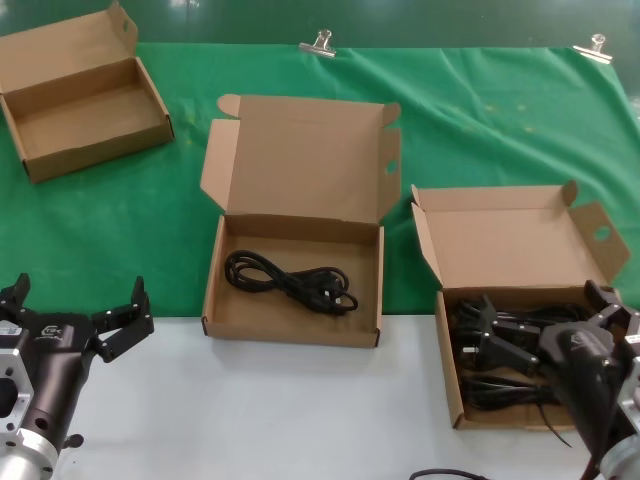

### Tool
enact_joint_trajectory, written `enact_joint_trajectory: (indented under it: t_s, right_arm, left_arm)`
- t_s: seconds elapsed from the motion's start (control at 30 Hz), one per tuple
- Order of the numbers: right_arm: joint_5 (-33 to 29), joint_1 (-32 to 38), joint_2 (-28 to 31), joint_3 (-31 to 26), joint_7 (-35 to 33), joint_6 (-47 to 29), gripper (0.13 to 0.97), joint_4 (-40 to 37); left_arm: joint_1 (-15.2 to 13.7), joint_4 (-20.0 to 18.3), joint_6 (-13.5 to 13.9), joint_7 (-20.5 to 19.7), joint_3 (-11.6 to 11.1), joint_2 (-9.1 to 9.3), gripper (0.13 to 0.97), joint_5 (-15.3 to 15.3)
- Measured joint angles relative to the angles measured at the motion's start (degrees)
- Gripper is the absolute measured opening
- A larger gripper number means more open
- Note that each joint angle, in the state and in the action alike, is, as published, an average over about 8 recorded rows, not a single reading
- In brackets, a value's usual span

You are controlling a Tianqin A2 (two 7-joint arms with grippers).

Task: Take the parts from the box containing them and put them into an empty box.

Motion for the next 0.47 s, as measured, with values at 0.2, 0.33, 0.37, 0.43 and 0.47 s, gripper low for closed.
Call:
enact_joint_trajectory:
  t_s: [0.2, 0.33, 0.37, 0.43, 0.47]
  right_arm:
    - [0.0, 0.0, 0.0, 0.0, 0.0, 0.0, 0.966, 0.0]
    - [0.0, 0.0, 0.0, 0.0, 0.0, 0.0, 0.966, 0.0]
    - [0.0, 0.0, 0.0, 0.0, 0.0, 0.0, 0.966, 0.0]
    - [0.0, 0.0, 0.0, 0.0, 0.0, 0.0, 0.966, 0.0]
    - [0.0, 0.0, 0.0, 0.0, 0.0, 0.0, 0.966, 0.0]
  left_arm:
    - [0.0, 0.0, 0.0, 0.0, 0.0, 0.0, 0.966, 0.0]
    - [0.0, 0.0, 0.0, 0.0, 0.0, 0.0, 0.966, 0.0]
    - [0.0, 0.0, 0.0, 0.0, 0.0, 0.0, 0.966, 0.0]
    - [0.0, 0.0, 0.0, 0.0, 0.0, 0.0, 0.966, 0.0]
    - [0.0, 0.0, 0.0, 0.0, 0.0, 0.0, 0.966, 0.0]
